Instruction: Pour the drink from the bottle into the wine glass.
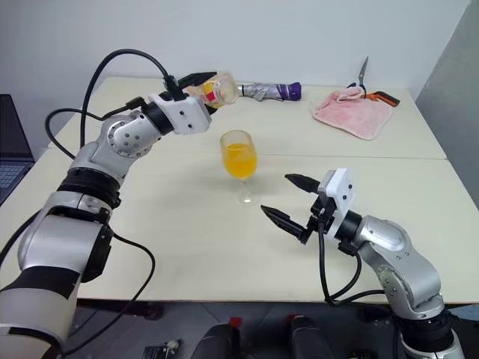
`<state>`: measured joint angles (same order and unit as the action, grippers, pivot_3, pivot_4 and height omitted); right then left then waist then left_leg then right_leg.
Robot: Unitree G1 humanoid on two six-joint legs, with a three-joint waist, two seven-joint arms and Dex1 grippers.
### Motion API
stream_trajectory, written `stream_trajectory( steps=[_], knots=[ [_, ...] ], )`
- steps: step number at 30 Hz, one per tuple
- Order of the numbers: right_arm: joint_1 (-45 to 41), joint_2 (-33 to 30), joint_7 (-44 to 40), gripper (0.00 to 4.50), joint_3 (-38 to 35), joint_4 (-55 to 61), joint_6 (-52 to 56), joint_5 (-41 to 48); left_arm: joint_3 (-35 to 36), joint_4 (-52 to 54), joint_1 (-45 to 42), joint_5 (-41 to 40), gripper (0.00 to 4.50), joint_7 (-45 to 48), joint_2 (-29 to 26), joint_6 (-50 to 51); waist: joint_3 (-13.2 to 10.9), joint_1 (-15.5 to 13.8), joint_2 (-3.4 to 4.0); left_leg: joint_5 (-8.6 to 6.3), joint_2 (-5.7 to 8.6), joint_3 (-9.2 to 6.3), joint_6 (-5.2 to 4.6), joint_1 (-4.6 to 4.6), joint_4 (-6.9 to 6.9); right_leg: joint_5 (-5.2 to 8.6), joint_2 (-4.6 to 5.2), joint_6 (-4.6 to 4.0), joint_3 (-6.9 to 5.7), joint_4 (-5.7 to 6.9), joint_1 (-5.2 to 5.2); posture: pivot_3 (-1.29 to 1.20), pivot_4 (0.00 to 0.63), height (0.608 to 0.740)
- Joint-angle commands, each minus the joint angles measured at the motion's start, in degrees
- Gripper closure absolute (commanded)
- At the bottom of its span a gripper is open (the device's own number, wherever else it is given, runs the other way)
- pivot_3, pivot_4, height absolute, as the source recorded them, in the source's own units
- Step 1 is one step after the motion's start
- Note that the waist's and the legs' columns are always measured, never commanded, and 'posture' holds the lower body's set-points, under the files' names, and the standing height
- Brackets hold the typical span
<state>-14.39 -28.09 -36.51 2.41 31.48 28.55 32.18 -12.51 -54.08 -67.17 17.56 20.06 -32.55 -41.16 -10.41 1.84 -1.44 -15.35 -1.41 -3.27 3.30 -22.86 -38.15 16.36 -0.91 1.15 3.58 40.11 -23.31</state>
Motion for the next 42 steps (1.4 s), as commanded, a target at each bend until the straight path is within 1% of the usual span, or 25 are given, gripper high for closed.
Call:
stream_trajectory(
  steps=[1,4,8,12,15,20,26,34,36,42],
  knots=[
    [-1.4,0.3,0.7,0.00,0.9,2.6,0.1,-0.4,6.1,10.3,3.0,-9.9,2.78,4.9,1.3,10.8,0.0,0.1,0.01,0.00,0.00,0.01,0.00,0.01,0.00,0.00,0.00,0.00,0.01,0.00,0.00,0.00,0.150,0.740],
    [-2.8,-0.2,2.1,0.00,3.4,2.7,2.7,-2.2,10.8,19.6,7.8,-16.4,2.78,6.5,2.2,24.5,0.0,0.6,0.01,0.00,-0.06,0.01,0.01,0.04,0.00,0.00,-0.02,-0.01,0.03,0.06,0.00,0.00,0.150,0.740],
    [-4.9,-1.0,3.9,0.00,5.5,2.3,6.9,-4.1,16.0,27.9,14.7,-21.3,2.79,6.4,0.9,38.6,0.0,0.9,0.01,0.00,-0.08,0.01,0.01,0.09,-0.06,0.00,-0.02,-0.01,0.06,0.17,-0.01,0.00,0.150,0.740],
    [-7.4,-0.4,2.7,0.00,5.6,3.1,9.4,-2.0,20.5,34.0,21.6,-24.7,2.79,6.2,-0.3,48.4,0.0,1.1,0.01,0.01,-0.10,-0.04,0.01,0.11,-0.15,0.00,-0.02,-0.01,0.05,0.28,-0.01,0.00,0.150,0.740],
    [-9.2,-0.9,0.7,0.00,6.4,2.6,10.5,-1.5,23.6,36.1,25.4,-26.8,2.79,5.3,-0.4,53.1,0.0,1.0,0.01,0.00,-0.13,-0.09,0.01,0.06,-0.29,0.01,0.00,-0.01,0.02,0.35,0.00,0.00,0.150,0.740],
    [-11.8,-1.8,-3.0,0.00,8.5,0.2,10.4,-2.2,27.6,36.4,30.5,-29.4,2.79,4.4,0.0,56.6,0.0,0.7,0.01,-0.01,-0.11,-0.16,-0.01,-0.01,-0.55,0.01,0.01,0.00,-0.03,0.46,0.03,0.00,0.150,0.740],
    [-14.1,-1.0,-4.4,0.00,10.4,-1.8,9.6,-3.9,29.1,34.1,34.0,-30.6,2.79,5.8,0.0,54.0,0.0,0.3,0.00,-0.01,-0.10,-0.15,-0.01,0.03,-0.64,0.01,0.00,0.00,-0.02,0.61,0.03,0.00,0.150,0.740],
    [-15.7,-0.3,-5.3,0.00,11.1,-2.0,10.2,-4.5,29.6,31.4,35.9,-32.2,2.79,8.0,1.1,51.3,0.0,0.0,0.00,-0.01,-0.11,-0.13,-0.01,0.03,-0.64,0.01,0.01,0.00,0.00,0.62,0.03,0.00,0.150,0.740],
    [-16.0,-0.4,-5.3,0.00,11.0,-1.7,10.8,-4.2,30.0,30.8,36.4,-32.7,2.05,8.0,1.4,50.7,0.0,0.0,0.00,-0.01,-0.10,-0.13,-0.01,0.03,-0.64,0.01,0.01,0.00,0.00,0.62,0.03,0.00,0.150,0.740],
    [-16.2,-0.7,-5.8,0.00,11.0,-1.4,11.6,-3.7,30.1,30.8,37.3,-33.0,0.18,7.4,1.4,49.5,0.0,0.0,0.00,-0.01,-0.11,-0.15,-0.01,0.03,-0.64,0.01,0.00,0.00,-0.01,0.61,0.03,0.00,0.150,0.740]
  ],
)
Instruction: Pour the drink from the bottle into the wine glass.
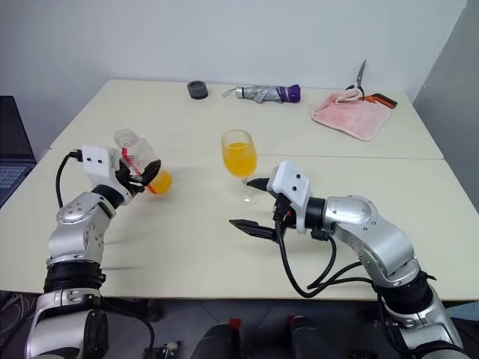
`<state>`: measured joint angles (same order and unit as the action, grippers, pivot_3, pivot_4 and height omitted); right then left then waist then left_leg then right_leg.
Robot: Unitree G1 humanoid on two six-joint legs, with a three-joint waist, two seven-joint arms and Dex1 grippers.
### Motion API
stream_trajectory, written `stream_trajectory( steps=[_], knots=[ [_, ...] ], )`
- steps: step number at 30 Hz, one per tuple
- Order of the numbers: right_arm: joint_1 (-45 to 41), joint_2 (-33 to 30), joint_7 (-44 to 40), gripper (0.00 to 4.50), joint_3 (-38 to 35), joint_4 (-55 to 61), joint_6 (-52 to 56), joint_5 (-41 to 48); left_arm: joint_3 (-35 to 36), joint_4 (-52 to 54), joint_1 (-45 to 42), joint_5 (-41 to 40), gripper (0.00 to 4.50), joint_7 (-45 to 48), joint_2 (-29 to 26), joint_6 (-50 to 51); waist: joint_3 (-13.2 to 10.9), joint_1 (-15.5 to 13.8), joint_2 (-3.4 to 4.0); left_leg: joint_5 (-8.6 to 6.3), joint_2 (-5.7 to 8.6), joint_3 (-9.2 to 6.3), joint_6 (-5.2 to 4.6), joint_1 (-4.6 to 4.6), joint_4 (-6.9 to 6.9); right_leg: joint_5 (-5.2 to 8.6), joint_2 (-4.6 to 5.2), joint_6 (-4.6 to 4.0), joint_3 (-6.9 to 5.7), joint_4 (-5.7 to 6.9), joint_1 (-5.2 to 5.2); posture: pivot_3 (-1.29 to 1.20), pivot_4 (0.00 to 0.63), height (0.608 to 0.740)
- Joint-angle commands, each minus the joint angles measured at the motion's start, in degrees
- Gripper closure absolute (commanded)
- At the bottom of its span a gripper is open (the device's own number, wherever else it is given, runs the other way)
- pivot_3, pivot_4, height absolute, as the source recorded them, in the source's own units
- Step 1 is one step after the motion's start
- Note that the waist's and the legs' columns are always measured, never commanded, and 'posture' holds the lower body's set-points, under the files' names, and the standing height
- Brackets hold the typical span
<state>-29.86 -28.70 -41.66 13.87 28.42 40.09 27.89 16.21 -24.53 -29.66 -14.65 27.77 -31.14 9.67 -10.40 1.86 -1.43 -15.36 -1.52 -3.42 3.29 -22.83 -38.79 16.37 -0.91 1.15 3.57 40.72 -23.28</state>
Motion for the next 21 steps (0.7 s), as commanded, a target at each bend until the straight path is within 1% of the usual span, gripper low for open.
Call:
stream_trajectory(
  steps=[1,12,18,21],
  knots=[
    [-0.8,-0.1,-0.7,0.00,-0.4,1.6,0.2,0.6,1.4,1.4,0.0,-1.0,0.02,-0.1,0.0,-1.4,0.0,0.0,0.00,0.00,0.00,0.00,0.00,0.00,0.00,0.00,0.00,0.00,0.00,0.00,0.00,0.00,0.150,0.740],
    [0.0,-0.6,-1.9,0.00,-0.7,0.7,-0.9,-0.3,0.8,7.1,4.1,-0.9,0.02,0.2,-0.5,-2.3,0.0,0.0,0.00,0.00,-0.01,0.01,0.00,0.00,0.01,0.00,0.00,0.00,0.01,-0.02,0.00,0.00,0.150,0.740],
    [4.3,-2.7,-3.1,0.00,-2.3,0.4,-5.8,-2.2,1.8,13.6,9.0,-1.6,0.02,-0.1,-0.6,-2.4,0.0,0.0,0.00,0.00,-0.04,0.01,0.00,0.00,0.04,0.01,0.01,0.01,0.03,-0.07,0.00,0.00,0.150,0.740],
    [7.0,-2.7,-2.4,0.00,-4.2,-0.2,-8.9,-2.9,2.4,17.2,11.7,-2.1,0.02,-0.9,-0.3,-1.3,0.0,0.0,0.00,0.00,-0.05,0.03,0.00,0.01,0.05,0.01,0.01,0.01,0.04,-0.10,0.00,0.00,0.150,0.740]
  ],
)
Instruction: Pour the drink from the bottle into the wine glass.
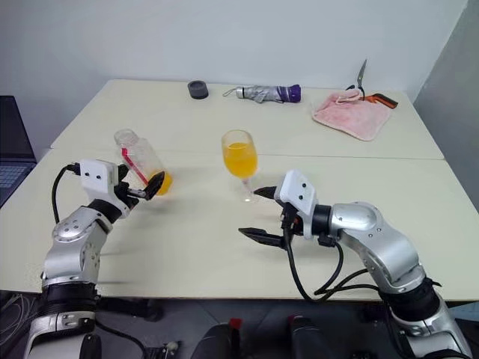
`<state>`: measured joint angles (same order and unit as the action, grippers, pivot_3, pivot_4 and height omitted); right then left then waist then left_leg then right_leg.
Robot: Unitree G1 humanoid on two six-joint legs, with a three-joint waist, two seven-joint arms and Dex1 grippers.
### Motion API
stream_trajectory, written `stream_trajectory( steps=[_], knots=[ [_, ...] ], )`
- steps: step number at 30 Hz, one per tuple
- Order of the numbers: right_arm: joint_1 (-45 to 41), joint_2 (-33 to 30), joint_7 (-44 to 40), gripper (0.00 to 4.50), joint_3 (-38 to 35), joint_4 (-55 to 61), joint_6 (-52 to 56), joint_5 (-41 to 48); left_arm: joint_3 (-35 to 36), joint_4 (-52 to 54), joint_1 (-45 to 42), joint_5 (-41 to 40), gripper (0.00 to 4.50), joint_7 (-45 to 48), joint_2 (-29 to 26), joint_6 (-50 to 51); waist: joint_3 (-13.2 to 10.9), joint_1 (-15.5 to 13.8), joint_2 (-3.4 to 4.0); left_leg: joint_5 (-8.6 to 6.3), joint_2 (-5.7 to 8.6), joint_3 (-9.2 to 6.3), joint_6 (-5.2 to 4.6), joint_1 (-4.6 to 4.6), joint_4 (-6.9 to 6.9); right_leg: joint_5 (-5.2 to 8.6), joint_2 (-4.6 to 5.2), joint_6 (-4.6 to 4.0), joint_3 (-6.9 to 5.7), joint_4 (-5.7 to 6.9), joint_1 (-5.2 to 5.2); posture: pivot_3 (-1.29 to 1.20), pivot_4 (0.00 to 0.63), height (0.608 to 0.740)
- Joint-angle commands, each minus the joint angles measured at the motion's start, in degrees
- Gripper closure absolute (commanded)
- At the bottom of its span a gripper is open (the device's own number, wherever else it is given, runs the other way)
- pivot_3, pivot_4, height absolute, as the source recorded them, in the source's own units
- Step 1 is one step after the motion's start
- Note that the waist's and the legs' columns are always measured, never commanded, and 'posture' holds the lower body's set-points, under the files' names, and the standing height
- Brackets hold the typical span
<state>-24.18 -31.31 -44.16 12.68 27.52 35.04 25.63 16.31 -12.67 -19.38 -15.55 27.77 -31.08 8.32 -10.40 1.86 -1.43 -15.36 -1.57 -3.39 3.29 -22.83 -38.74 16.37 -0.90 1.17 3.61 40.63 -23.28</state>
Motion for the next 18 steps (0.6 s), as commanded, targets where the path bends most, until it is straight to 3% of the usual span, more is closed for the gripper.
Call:
stream_trajectory(
  steps=[1,11,18],
  knots=[
    [2.3,0.3,0.6,0.00,-3.9,0.4,-4.9,-0.8,2.5,6.5,2.3,-1.4,0.02,-1.2,-0.2,0.5,0.0,0.0,0.00,0.00,-0.01,0.01,0.00,0.00,0.01,0.00,0.00,0.00,0.01,-0.02,0.00,0.00,0.150,0.740],
    [12.6,6.7,5.7,0.00,-9.1,-8.7,-21.1,-5.8,3.9,17.2,12.4,-2.3,0.02,-5.7,2.3,5.0,0.0,0.0,-0.01,0.00,-0.03,0.05,0.00,0.04,0.07,0.00,-0.01,0.01,0.07,-0.12,0.04,0.00,0.150,0.740],
    [17.5,15.1,16.7,0.00,-12.8,-14.7,-30.3,-11.2,3.2,21.8,17.4,-2.3,0.02,-9.2,7.0,4.0,0.0,0.0,0.00,0.00,-0.05,0.15,0.01,0.08,0.13,0.00,-0.01,0.01,0.16,-0.15,0.04,0.00,0.150,0.740]
  ],
)
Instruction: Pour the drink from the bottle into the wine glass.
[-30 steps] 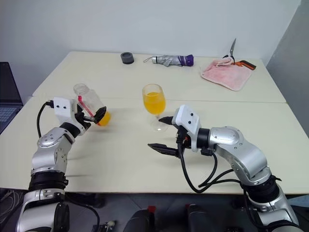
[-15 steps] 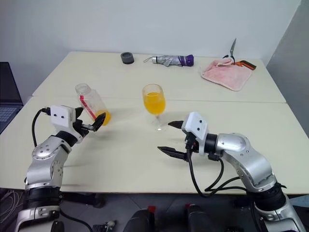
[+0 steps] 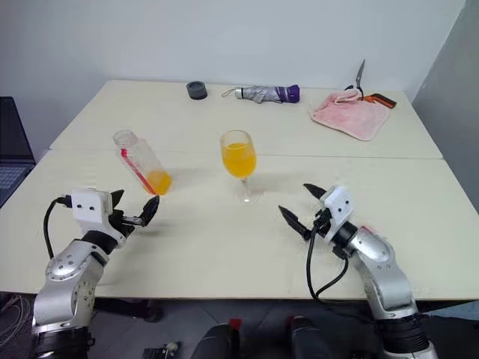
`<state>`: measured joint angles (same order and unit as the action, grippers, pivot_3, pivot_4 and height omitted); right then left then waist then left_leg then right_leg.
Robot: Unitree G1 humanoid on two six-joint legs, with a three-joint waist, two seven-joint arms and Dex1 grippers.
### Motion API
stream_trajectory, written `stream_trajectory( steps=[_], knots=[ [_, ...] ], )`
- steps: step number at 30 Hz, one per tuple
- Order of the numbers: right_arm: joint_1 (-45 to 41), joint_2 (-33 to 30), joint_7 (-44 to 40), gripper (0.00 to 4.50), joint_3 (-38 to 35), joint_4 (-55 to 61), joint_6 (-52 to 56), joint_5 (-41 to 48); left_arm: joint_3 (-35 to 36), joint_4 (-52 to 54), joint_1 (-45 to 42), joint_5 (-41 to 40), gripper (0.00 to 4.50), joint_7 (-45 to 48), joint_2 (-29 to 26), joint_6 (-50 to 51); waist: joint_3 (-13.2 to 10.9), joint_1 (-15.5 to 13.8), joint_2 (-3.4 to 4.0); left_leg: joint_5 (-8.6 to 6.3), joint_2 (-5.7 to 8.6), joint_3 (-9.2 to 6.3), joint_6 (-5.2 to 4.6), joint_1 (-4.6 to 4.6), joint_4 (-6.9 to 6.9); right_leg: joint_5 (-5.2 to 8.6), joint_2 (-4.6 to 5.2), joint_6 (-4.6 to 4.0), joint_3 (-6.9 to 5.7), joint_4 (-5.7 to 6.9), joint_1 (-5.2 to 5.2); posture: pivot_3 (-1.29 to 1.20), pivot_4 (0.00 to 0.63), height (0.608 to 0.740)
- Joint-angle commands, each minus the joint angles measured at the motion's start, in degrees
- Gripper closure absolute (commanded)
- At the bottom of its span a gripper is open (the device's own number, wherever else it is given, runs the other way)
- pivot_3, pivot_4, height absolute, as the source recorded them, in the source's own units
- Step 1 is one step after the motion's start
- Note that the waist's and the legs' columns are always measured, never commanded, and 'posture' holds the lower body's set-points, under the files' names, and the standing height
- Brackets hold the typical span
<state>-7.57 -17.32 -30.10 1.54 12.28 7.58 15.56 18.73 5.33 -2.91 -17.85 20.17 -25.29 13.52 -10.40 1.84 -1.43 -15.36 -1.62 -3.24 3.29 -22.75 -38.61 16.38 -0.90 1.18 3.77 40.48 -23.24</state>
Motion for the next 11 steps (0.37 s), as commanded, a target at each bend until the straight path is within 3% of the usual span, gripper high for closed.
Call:
stream_trajectory(
  steps=[1,11],
  knots=[
    [1.3,1.8,3.8,0.00,-1.9,-0.1,-3.3,-1.6,0.6,4.4,1.5,-0.1,0.02,-2.1,2.0,-1.2,0.0,0.0,0.00,0.00,0.01,0.03,0.00,0.01,0.04,0.00,0.00,0.00,0.02,-0.01,0.00,0.00,0.150,0.740],
    [1.5,5.4,8.3,0.00,-1.9,-5.7,-6.5,-4.0,0.8,5.1,4.2,-0.5,0.02,-2.8,5.0,-3.0,0.0,0.0,-0.01,0.01,0.06,0.25,0.01,0.26,0.49,0.00,-0.03,0.00,0.20,-0.21,0.01,0.00,0.150,0.740]
  ],
)
